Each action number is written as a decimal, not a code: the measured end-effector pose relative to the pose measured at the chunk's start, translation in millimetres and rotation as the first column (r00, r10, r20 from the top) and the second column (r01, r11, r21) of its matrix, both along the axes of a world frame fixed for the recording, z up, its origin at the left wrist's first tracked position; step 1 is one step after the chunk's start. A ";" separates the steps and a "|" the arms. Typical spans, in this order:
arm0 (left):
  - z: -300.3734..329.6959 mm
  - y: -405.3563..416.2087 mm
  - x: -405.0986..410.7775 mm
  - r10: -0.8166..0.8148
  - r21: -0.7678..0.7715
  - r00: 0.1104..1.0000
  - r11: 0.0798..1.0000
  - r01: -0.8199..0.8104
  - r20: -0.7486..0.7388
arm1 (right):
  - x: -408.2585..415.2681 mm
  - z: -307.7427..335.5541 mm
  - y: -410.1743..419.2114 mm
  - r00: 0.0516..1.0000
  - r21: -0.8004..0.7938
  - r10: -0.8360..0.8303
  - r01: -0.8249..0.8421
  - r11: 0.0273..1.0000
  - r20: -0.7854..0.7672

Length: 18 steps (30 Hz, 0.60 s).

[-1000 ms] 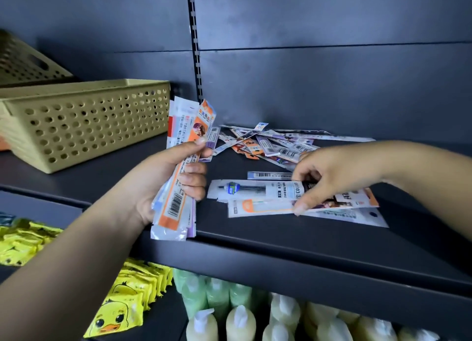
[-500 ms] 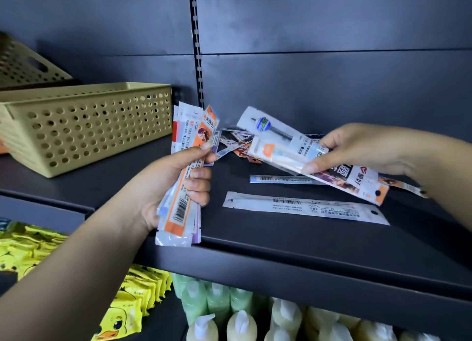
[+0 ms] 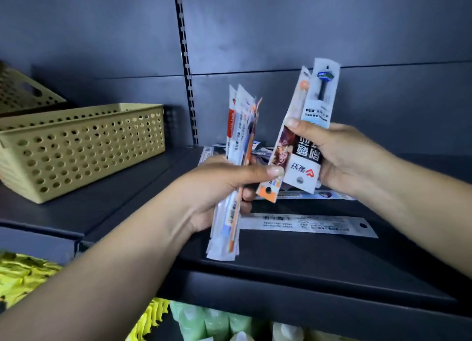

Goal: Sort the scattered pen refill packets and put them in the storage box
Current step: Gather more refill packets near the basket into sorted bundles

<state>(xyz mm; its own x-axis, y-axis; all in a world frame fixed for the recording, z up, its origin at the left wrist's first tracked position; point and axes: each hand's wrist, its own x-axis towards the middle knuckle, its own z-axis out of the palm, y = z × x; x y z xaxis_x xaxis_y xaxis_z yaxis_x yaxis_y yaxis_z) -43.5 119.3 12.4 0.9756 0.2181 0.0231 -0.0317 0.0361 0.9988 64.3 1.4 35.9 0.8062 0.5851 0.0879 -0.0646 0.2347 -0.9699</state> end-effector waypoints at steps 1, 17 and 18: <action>-0.6 -1.1 1.2 0.004 0.035 1.000 0.999 -0.004 0.003 | 0.3 -0.8 0.0 1.000 0.025 -0.016 0.016 1.000 0.002; 38.4 87.7 -8.0 0.092 0.483 0.992 0.875 -0.037 -0.091 | 20.0 8.0 -22.0 0.801 -0.353 0.317 -0.142 0.925 0.508; 41.2 85.7 -8.9 0.040 0.428 0.996 0.904 -0.002 -0.079 | 17.9 6.7 -20.7 0.803 -0.370 0.364 -0.194 0.909 0.472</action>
<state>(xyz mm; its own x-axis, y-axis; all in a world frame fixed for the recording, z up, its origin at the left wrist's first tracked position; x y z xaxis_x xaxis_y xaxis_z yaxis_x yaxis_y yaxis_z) -52.4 205.0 53.7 0.9734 0.2259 0.0374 0.0563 -0.3943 0.9172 82.1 -19.3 42.6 0.4841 0.8429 0.2347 0.4490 -0.0091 -0.8935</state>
